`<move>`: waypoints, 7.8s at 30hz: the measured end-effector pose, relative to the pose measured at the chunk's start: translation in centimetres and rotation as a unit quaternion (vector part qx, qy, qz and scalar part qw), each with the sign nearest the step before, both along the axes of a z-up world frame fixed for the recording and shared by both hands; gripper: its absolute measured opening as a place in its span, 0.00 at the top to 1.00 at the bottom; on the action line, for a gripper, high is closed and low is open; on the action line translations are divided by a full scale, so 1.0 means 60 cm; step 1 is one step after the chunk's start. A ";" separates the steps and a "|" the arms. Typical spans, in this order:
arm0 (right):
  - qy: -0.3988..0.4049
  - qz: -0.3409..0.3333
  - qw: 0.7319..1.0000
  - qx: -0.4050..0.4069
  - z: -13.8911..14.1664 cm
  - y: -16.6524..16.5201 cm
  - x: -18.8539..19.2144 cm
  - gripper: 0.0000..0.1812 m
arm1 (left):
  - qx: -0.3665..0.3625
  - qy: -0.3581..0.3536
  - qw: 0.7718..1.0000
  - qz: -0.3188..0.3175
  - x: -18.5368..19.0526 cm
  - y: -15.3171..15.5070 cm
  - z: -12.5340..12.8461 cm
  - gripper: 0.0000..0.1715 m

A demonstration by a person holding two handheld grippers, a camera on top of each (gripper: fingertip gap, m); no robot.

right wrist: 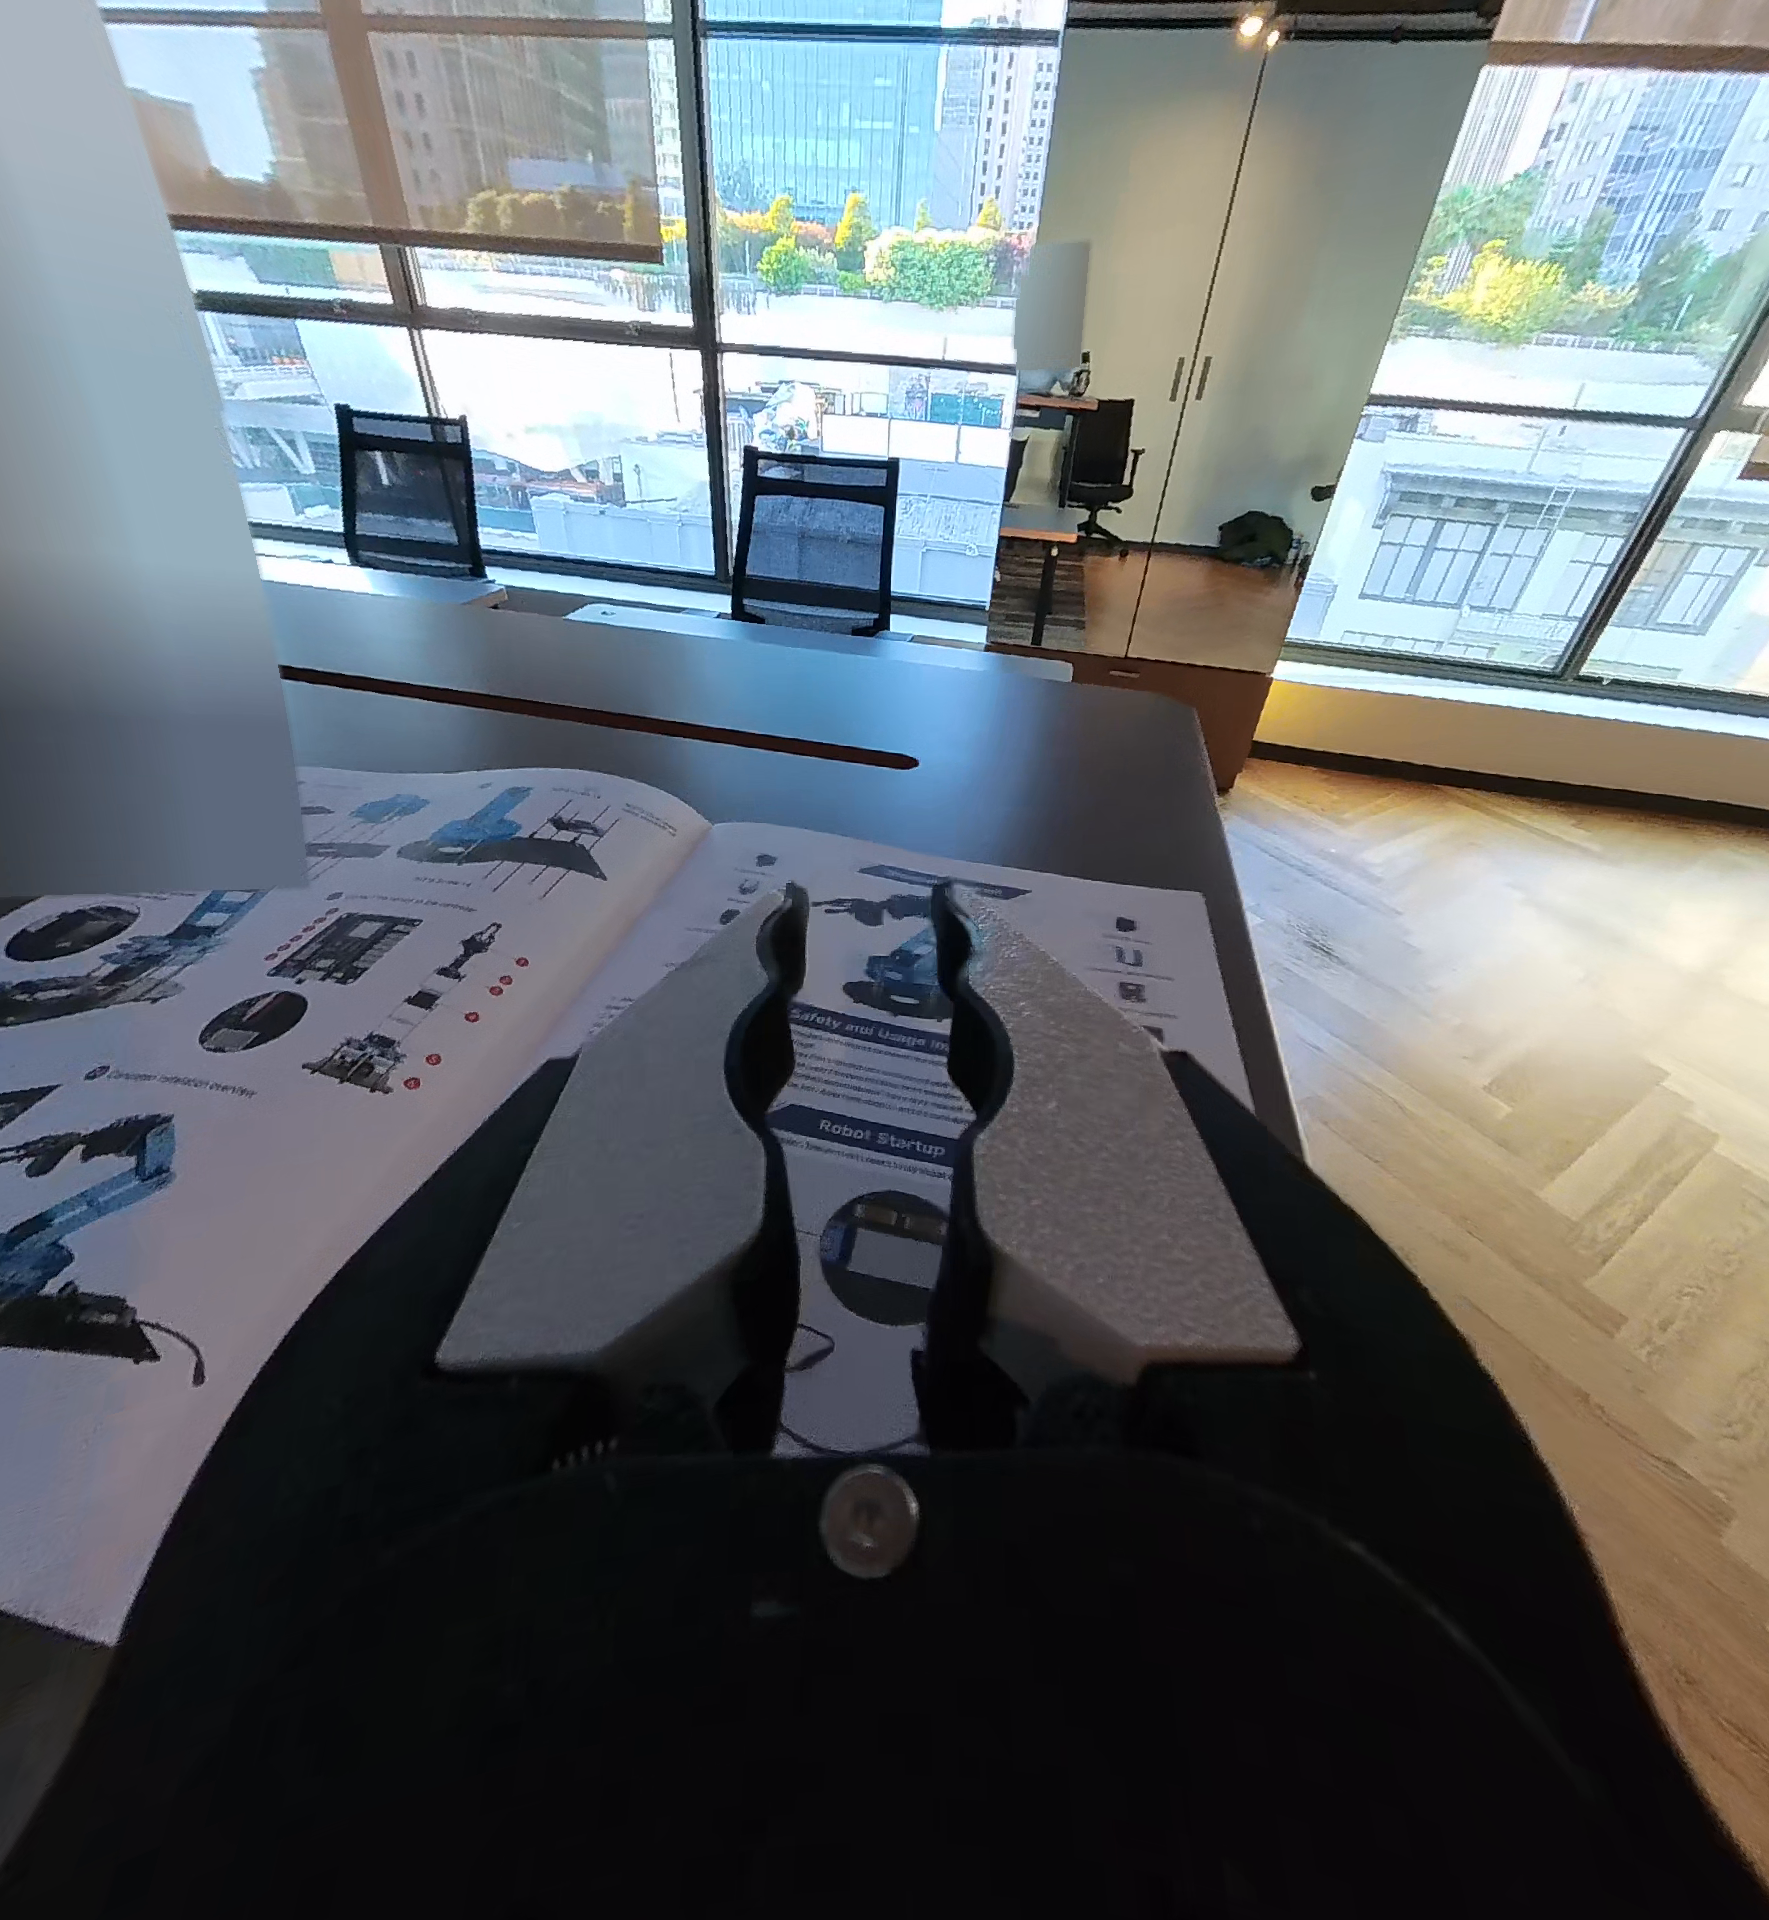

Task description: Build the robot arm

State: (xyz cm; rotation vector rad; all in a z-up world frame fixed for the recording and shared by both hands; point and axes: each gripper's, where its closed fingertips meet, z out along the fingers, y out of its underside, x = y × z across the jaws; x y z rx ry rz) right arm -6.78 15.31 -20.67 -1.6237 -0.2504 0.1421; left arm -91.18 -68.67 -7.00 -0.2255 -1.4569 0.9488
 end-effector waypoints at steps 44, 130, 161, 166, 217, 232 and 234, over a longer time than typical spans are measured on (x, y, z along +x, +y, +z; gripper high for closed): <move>0.007 -0.002 1.000 -0.028 -0.015 0.004 0.002 0.91 | 0.023 0.014 0.999 -0.032 -0.001 0.042 -0.011 0.52; -0.145 0.119 0.981 0.059 -0.001 -0.042 -0.122 0.89 | -0.061 -0.289 0.954 -0.044 0.114 -0.212 -0.404 0.50; -0.045 0.203 0.978 0.002 -0.010 -0.047 -0.135 1.00 | -0.130 -0.162 0.969 -0.136 0.232 -0.075 -0.159 0.65; -0.106 0.139 0.984 0.040 -0.002 -0.035 -0.123 0.98 | -0.083 -0.175 0.957 -0.216 0.146 -0.066 -0.288 0.68; 0.145 0.499 0.665 -0.536 -0.135 -0.298 -1.256 1.00 | -0.271 -0.245 0.026 -0.930 -0.212 1.014 -0.363 0.86; 0.103 0.493 0.683 -0.529 -0.136 -0.260 -1.231 0.99 | -0.250 -0.290 0.007 -0.924 -0.220 0.995 -0.367 0.91; 0.114 0.493 0.677 -0.534 -0.133 -0.255 -1.231 0.97 | -0.242 -0.299 0.000 -0.923 -0.219 0.993 -0.367 0.92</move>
